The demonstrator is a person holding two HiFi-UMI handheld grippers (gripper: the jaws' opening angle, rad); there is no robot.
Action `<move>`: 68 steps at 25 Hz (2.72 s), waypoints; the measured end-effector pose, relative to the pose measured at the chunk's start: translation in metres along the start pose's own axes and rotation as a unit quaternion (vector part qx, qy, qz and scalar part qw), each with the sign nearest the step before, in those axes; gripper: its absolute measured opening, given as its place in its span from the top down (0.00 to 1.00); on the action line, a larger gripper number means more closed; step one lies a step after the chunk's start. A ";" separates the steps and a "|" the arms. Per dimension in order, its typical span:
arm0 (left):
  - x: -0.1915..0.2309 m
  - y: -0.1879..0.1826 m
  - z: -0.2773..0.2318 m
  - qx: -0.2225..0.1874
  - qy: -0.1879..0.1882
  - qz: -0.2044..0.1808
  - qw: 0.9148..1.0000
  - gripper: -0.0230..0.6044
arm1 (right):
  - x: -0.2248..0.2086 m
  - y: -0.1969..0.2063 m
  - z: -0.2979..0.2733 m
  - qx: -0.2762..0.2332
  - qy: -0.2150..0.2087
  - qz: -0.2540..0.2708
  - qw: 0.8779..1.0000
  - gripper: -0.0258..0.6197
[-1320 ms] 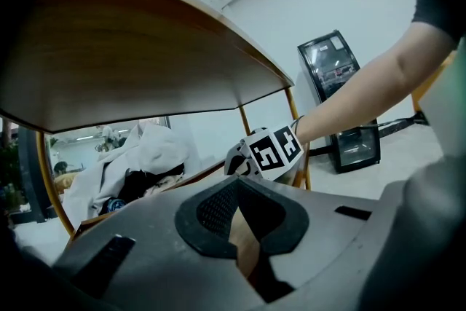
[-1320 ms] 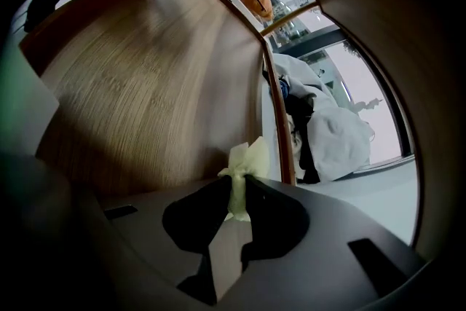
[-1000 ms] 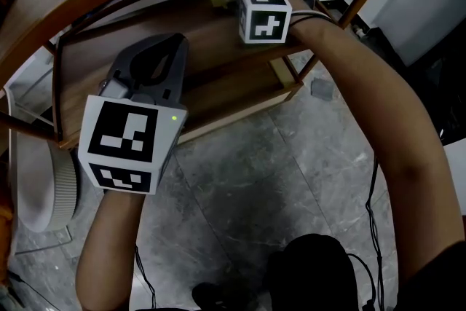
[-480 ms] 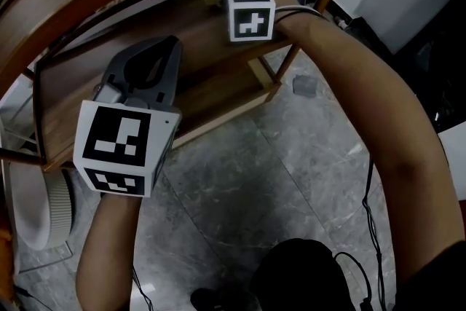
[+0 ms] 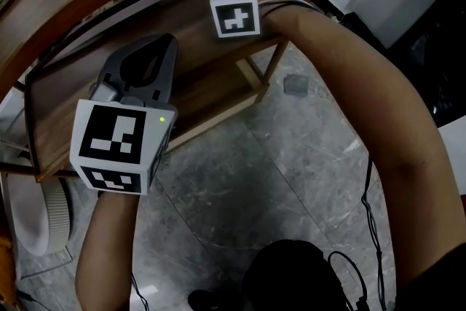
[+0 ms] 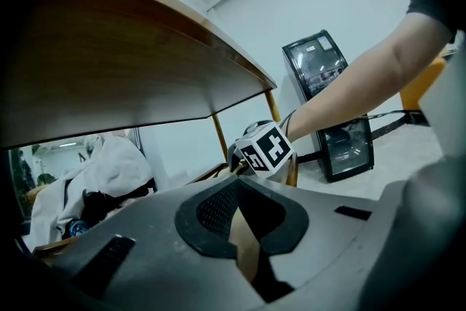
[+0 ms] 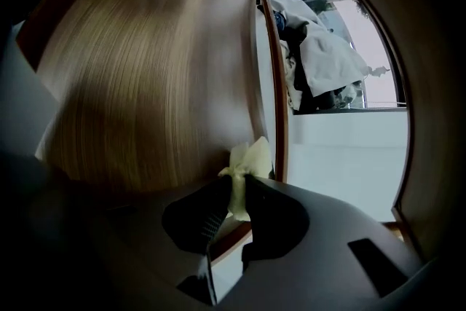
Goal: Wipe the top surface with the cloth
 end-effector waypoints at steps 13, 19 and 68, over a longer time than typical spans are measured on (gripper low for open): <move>0.015 0.012 0.021 0.021 -0.018 -0.007 1.000 0.94 | -0.007 0.003 -0.001 0.009 0.022 -0.034 0.999 0.86; 0.049 0.052 0.064 0.052 -0.057 0.011 0.997 0.94 | 0.011 -0.099 0.016 -0.145 0.019 -0.028 0.989 0.86; 0.088 0.118 0.203 0.092 -0.134 0.067 0.984 0.95 | 0.085 -0.388 0.038 -0.351 -0.029 0.090 0.932 0.86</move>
Point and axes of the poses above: the fingertips, and each gripper's own axes: z backward along the fingers, x to its left, y out of its underside, the point moved 10 cm from there along z, backward along the fingers, and after that the axes turned 14 degrees about -z, right-handed, at the moved point
